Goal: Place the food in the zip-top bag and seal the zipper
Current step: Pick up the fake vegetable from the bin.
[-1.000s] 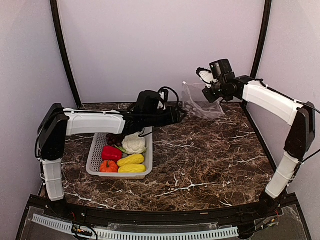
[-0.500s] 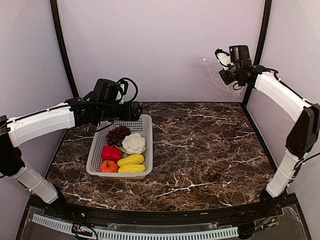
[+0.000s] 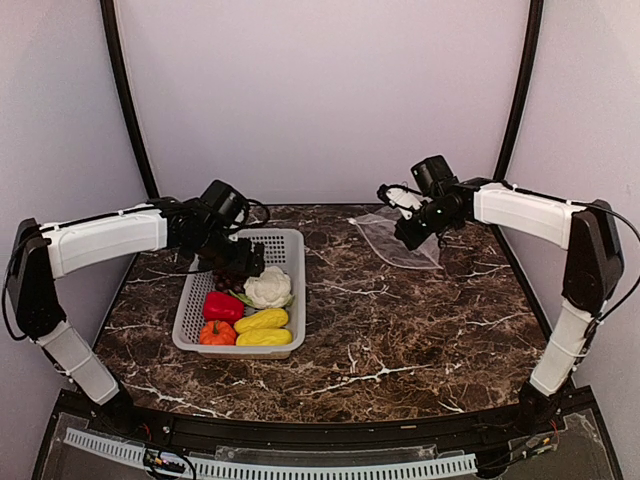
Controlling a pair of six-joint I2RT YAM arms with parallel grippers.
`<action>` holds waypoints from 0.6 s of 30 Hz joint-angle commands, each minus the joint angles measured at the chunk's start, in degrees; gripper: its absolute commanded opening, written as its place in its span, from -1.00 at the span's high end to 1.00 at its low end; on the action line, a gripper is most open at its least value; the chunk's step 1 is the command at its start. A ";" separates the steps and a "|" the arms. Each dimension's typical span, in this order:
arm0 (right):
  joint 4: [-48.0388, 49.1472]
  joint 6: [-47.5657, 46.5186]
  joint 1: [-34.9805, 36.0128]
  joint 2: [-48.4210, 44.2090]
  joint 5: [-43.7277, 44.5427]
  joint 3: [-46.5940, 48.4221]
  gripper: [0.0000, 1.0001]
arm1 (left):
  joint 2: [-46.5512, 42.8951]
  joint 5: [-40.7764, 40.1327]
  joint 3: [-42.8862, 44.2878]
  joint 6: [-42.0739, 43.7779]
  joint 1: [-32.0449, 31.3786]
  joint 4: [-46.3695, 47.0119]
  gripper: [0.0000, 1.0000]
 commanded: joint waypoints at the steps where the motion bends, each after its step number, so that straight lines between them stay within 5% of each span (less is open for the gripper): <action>1: 0.21 2.52 -0.24 -0.93 -6.68 0.20 1.00 | 2.97 7.49 1.46 1.30 0.41 -2.34 -0.98; 18: -0.95 2.74 0.02 -1.86 -8.77 0.30 1.00 | 14.79 9.99 6.06 -1.62 0.41 2.17 -0.98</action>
